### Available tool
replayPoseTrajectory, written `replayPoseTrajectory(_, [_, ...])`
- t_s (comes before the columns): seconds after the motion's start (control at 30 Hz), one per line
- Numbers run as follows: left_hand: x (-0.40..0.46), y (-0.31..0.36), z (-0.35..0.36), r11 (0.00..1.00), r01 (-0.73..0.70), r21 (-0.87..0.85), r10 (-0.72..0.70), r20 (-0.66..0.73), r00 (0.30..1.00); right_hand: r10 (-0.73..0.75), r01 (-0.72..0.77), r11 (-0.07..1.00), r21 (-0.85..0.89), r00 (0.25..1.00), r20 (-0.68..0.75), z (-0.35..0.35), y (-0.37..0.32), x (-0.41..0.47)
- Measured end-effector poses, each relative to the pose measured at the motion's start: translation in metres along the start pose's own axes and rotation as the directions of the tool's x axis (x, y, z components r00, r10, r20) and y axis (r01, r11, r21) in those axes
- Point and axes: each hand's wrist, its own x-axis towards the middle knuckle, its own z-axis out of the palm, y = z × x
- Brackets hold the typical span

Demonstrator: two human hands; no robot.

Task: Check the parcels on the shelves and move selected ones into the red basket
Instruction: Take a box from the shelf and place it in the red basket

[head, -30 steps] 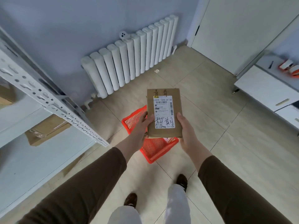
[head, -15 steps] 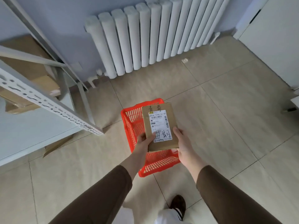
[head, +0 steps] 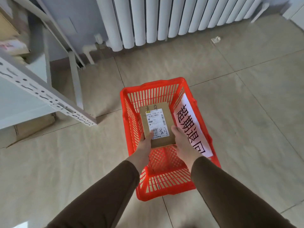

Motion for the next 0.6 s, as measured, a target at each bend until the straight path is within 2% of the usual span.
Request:
replayPoseTrajectory(0.07, [0.017,-0.005,0.004,0.999,-0.026,0.041,0.029,-0.074,0.997,0.011,-0.012,1.0,0.022,1.0,0.006,0.003,0.011,0.022])
replayPoseTrajectory(0.23, [0.049,-0.007,0.011,0.992,-0.052,0.112,0.069,-0.158,0.985,0.027,-0.027,0.999,0.017,1.0,0.003,0.011,0.026,0.064])
replayPoseTrajectory(0.37, [0.069,-0.006,0.013,0.978,-0.03,0.206,0.08,-0.237,0.968,0.064,-0.065,0.997,0.047,0.997,0.036,0.018,0.03,0.085])
replayPoseTrajectory(0.6, [0.078,-0.009,0.014,0.972,-0.004,0.236,0.081,-0.321,0.944,0.052,-0.053,0.997,0.05,0.998,0.028,0.023,0.037,0.097])
